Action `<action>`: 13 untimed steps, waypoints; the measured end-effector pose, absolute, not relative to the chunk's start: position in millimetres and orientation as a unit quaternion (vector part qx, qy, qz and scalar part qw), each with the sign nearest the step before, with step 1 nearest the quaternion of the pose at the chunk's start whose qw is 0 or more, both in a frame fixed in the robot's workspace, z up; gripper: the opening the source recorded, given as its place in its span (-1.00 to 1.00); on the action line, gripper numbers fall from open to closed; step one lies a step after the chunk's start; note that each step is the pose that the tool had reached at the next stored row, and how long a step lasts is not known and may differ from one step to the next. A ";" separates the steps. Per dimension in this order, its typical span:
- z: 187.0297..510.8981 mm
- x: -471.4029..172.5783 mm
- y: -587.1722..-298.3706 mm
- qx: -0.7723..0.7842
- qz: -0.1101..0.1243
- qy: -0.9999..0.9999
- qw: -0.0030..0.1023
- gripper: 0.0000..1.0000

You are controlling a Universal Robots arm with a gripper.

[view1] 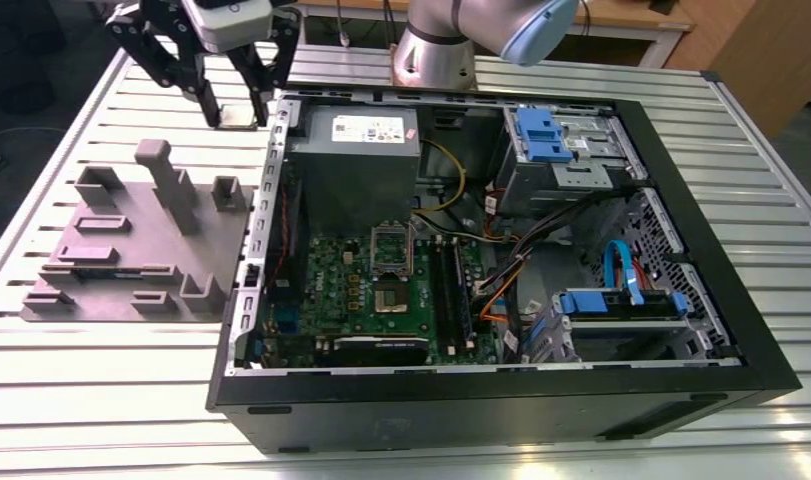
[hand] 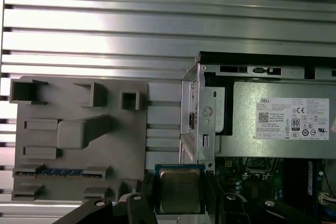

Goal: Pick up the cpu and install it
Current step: 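Pick up the cpu and move it towards the insertion slot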

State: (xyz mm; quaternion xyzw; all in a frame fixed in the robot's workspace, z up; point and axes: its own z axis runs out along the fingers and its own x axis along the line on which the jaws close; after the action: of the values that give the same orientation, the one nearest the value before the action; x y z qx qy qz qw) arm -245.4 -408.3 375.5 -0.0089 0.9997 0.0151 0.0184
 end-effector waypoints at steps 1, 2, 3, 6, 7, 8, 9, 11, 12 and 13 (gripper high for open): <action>375.3 -244.7 -408.3 -0.009 0.015 1.000 0.019 -0.05; 375.2 -242.9 -408.4 -0.008 0.015 1.000 0.019 -0.05; 375.1 -241.0 -408.5 -0.008 0.015 1.000 0.018 -0.05; 374.4 -234.3 -408.8 -0.008 0.015 1.000 0.018 -0.05; 374.2 -231.8 -408.9 -0.008 0.015 1.000 0.019 -0.05; 373.9 -229.4 -408.9 -0.008 0.015 1.000 0.019 -0.05; 373.7 -226.8 -409.0 -0.008 0.015 1.000 0.018 -0.05; 373.2 -222.2 -409.2 -0.008 0.015 1.000 0.018 -0.05; 373.0 -219.8 -409.3 -0.008 0.015 1.000 0.018 -0.05; 372.8 -217.3 -409.5 -0.008 0.015 1.000 0.018 -0.05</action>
State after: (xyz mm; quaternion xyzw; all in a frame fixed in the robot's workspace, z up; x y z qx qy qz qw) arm -217.3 -409.5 372.8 -0.0076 0.9997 0.0151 0.0180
